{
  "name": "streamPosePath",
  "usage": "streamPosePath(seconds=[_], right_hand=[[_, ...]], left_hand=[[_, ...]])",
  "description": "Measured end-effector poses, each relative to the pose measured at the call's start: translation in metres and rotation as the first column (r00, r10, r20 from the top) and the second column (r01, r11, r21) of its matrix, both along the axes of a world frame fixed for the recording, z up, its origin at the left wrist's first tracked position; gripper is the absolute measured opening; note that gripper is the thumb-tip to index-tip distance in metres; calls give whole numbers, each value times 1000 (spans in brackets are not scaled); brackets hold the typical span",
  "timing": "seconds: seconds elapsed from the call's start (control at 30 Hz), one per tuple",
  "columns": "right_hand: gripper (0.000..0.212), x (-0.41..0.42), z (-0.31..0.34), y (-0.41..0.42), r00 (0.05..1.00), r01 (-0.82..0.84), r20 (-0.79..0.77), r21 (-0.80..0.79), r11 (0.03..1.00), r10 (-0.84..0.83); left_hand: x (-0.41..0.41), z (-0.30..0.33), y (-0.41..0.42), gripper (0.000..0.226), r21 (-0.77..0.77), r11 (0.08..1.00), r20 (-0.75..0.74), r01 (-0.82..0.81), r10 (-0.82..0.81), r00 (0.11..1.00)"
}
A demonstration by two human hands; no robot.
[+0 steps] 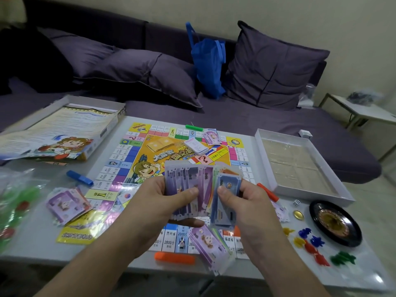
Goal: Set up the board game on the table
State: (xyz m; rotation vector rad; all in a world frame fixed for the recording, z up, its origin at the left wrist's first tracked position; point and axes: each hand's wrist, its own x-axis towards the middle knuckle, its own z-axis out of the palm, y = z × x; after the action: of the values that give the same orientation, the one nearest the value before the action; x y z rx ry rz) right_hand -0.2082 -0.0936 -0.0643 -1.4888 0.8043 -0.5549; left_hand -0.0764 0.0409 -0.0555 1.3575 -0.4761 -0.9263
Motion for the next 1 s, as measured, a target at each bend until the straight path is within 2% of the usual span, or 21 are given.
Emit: streamPosePath(seconds=[0.27, 0.47, 0.57, 0.77, 1.0], right_hand=[[12, 1, -4, -1, 1000, 21, -10, -26, 999, -21], [14, -4, -2, -2, 999, 41, -20, -50, 998, -42], [14, -7, -2, -4, 998, 50, -28, -61, 997, -52], [11, -12, -7, -3, 994, 36, -91, -203, 979, -55], [11, -17, -8, -6, 994, 70, -68, -181, 981, -84]], left_hand=[[-1, -2, -3, 23, 49, 998, 88, -45, 41, 995], [-3, -5, -4, 21, 29, 1000, -60, -6, 8, 998], [-5, -6, -6, 18, 66, 998, -20, 0, 1, 1000], [-9, -10, -10, 14, 102, 995, 37, 4, -7, 999], [-12, -12, -12, 15, 85, 996, 49, -10, 6, 999]])
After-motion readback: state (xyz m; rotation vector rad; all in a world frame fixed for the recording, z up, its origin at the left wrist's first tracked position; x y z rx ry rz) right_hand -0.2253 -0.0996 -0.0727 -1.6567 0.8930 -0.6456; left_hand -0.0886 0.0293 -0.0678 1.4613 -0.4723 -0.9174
